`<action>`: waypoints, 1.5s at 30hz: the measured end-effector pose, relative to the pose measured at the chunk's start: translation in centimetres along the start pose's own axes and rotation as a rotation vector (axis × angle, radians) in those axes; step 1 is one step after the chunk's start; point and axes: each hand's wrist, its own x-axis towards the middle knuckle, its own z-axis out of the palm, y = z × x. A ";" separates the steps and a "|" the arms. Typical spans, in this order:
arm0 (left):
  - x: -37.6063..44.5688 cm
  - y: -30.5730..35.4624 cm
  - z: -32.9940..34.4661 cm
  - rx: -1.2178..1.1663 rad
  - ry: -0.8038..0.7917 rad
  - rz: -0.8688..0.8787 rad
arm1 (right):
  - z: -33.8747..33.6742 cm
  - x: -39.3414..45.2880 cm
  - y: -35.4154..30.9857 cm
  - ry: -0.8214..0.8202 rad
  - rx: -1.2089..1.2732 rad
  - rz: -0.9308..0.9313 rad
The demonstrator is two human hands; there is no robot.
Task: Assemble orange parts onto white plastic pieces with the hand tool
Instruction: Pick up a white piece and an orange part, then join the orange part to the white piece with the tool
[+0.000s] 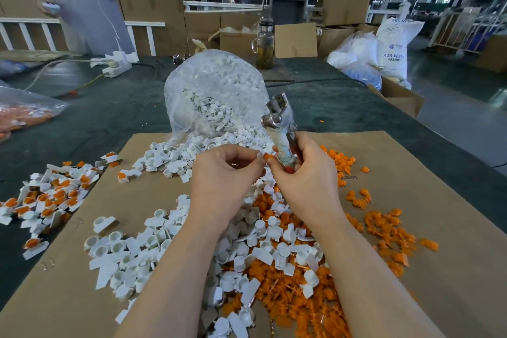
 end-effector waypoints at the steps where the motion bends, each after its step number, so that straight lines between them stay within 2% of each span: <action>1: 0.0 0.0 0.0 0.023 -0.006 0.012 | 0.0 0.0 0.0 -0.004 0.004 0.003; 6: -0.1 0.0 0.0 0.085 -0.004 0.059 | 0.0 0.1 0.1 -0.012 -0.010 0.007; 20: 0.0 -0.1 0.4 0.154 0.071 0.055 | -0.4 0.3 0.1 -0.135 0.041 0.025; 22: 0.2 -0.2 0.3 0.108 0.073 0.024 | -0.6 0.4 0.0 -0.161 0.043 0.034; 26: 0.6 -0.1 0.0 -0.129 0.071 -0.071 | -1.3 0.5 0.0 -0.267 0.097 0.105; 30: 0.8 -0.1 -0.3 -0.263 0.062 -0.068 | -1.7 0.4 0.2 -0.401 0.113 0.122; 39: 0.8 0.0 -0.7 -0.391 0.048 -0.030 | -2.2 0.5 0.2 -0.616 0.129 0.115; 45: 0.7 0.1 -0.9 -0.398 0.007 0.000 | -2.0 0.4 -0.1 -0.645 0.123 0.098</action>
